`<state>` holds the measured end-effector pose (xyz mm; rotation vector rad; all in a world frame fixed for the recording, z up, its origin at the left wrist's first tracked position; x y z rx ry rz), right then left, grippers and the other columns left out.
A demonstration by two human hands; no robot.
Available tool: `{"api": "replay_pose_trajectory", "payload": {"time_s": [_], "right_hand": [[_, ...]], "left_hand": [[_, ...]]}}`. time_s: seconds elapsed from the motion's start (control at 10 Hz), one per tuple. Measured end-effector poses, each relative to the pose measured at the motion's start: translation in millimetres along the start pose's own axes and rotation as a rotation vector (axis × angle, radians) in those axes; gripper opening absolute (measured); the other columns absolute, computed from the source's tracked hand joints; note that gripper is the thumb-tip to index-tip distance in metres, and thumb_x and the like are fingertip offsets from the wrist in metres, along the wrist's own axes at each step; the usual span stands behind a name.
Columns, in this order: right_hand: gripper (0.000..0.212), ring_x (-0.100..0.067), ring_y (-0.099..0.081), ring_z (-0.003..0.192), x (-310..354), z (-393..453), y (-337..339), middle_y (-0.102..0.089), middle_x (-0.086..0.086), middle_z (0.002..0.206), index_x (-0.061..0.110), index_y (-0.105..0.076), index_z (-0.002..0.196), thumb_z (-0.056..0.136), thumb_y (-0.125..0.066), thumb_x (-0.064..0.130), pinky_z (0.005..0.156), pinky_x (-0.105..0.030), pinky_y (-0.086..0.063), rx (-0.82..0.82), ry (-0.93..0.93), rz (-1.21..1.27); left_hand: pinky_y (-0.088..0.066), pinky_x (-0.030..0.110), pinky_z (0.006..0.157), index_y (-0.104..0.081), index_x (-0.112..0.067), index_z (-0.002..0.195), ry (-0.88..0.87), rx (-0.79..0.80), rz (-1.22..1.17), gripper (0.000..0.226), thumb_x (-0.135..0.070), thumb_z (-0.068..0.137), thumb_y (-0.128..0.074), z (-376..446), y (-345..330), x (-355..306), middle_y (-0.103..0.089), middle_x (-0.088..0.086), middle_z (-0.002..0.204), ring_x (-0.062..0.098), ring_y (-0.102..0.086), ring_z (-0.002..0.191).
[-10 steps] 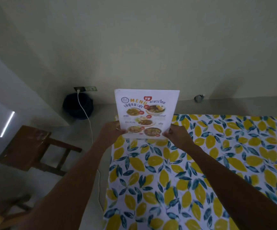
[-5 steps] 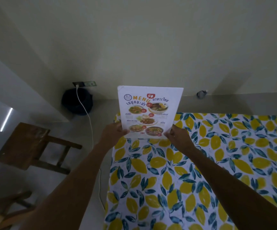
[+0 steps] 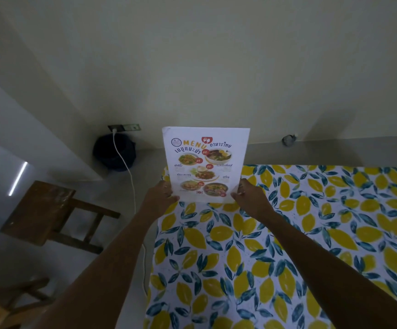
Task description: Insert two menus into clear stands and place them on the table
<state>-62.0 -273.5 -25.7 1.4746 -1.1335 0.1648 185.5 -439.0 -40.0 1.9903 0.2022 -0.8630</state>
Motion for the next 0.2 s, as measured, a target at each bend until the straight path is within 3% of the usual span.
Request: {"api": "replay_pose_trajectory", "payload": {"time_s": [0.1, 0.2], "right_hand": [[0.023, -0.027, -0.069, 0.088, -2.8, -7.4, 6.8, -0.070, -0.008, 0.104, 0.012, -0.056, 0.104, 0.088, -0.066, 0.025, 0.067, -0.033, -0.053, 0.011, 0.018, 0.027], [0.025, -0.026, -0.067, 0.095, -11.8, -12.8, 17.0, -0.070, -0.007, 0.104, 0.015, -0.057, 0.107, 0.086, -0.065, 0.028, 0.079, -0.042, -0.056, 0.026, 0.051, 0.049]], "left_hand": [[-0.041, 0.031, 0.078, -0.051, -0.003, 0.121, 0.013, -0.021, 0.026, 0.053, -0.027, 0.081, -0.077, -10.1, 1.5, 0.1, -0.061, 0.014, 0.120, 0.029, -0.062, 0.107], [-0.033, 0.028, 0.083, -0.043, -0.001, 0.133, 0.055, -0.043, 0.127, 0.063, -0.033, 0.086, -0.071, -23.9, 1.1, -6.3, -0.051, 0.017, 0.135, 0.033, -0.052, 0.121]]}}
Point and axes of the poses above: each hand's wrist, its own z-axis towards the middle knuckle, its own y-axis out of the back of the hand, x = y × z, the point moved 1 cm from there along z, towards the middle knuckle
